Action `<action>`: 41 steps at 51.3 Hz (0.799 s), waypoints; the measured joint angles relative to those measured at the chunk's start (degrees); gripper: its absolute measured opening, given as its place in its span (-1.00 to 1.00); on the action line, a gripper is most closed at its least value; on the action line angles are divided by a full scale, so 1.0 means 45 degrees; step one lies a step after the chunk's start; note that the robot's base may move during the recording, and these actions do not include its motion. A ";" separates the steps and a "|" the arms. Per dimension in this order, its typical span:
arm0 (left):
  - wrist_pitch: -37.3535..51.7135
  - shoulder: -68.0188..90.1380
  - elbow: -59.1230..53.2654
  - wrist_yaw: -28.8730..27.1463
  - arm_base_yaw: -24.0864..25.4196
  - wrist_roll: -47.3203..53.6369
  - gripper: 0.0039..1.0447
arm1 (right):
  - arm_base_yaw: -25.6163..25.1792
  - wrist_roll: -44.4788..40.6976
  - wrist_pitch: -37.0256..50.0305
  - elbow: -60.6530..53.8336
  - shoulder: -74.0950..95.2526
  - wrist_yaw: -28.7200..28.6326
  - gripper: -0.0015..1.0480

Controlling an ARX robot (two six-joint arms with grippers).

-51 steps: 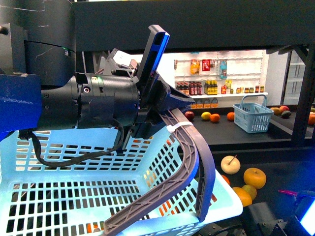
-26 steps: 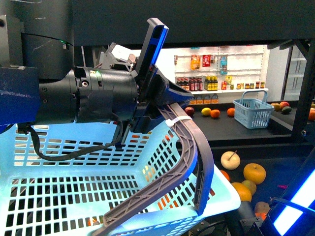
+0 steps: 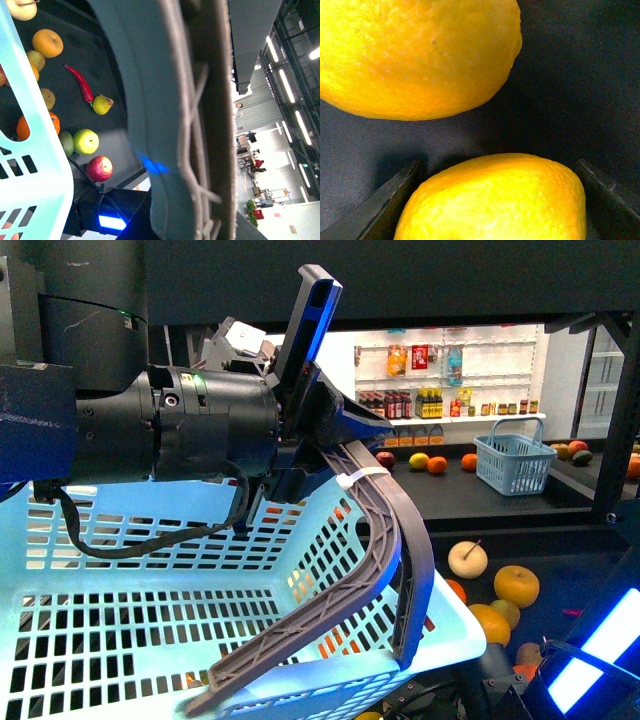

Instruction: Pick lemon from shelf

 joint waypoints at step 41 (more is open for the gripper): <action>0.0000 0.0000 0.0000 0.0005 0.0000 0.0005 -0.86 | -0.3254 0.1749 0.3381 -0.6105 -0.8000 -0.1175 0.57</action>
